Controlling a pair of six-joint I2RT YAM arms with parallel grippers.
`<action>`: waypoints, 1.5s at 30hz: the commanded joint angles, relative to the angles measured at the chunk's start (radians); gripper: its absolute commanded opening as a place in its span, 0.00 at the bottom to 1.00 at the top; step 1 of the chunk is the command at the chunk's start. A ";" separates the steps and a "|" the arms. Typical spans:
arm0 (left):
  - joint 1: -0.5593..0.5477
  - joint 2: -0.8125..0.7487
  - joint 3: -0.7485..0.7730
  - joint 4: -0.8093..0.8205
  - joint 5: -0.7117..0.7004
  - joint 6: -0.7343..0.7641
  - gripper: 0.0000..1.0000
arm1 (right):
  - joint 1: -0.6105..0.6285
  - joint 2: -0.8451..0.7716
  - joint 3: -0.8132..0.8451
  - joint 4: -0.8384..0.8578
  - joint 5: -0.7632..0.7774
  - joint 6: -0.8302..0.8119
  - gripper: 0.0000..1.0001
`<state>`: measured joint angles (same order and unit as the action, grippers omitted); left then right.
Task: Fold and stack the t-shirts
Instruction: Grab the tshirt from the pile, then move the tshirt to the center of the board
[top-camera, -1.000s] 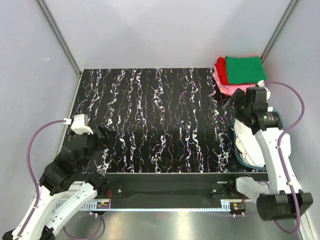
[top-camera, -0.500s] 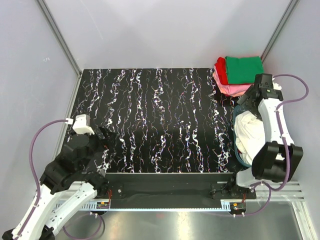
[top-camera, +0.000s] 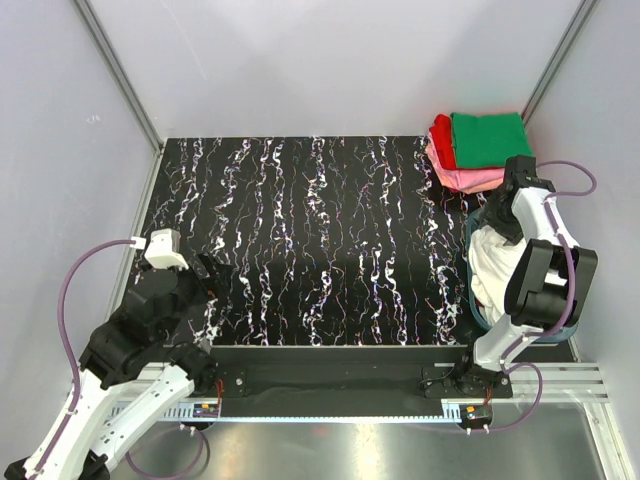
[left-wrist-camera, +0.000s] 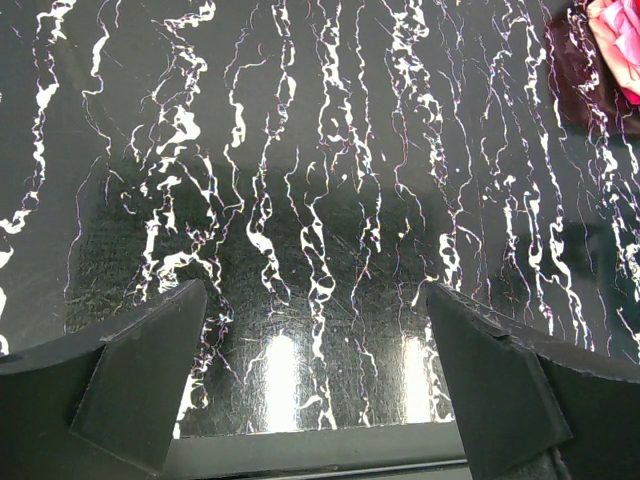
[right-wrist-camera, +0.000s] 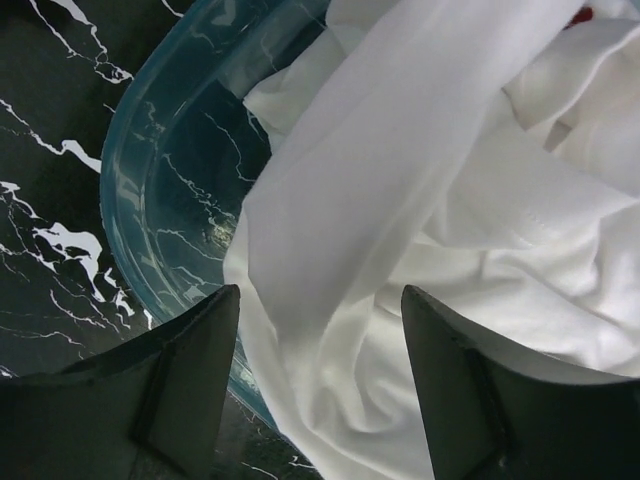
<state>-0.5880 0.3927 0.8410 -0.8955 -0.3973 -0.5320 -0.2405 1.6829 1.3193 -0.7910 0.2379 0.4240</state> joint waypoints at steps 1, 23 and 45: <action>-0.003 0.000 0.010 0.038 -0.002 0.006 0.99 | -0.002 0.006 0.009 0.039 -0.041 -0.028 0.72; -0.001 -0.048 0.007 0.040 -0.023 0.004 0.99 | 0.642 -0.198 0.866 0.179 -0.712 0.237 0.00; -0.003 0.101 0.151 -0.128 -0.074 -0.108 0.99 | 0.652 -0.388 -0.195 0.121 -0.090 0.386 1.00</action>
<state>-0.5880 0.4618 0.9234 -0.9920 -0.4427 -0.5968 0.4030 1.3998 1.0676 -0.7750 0.1734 0.7773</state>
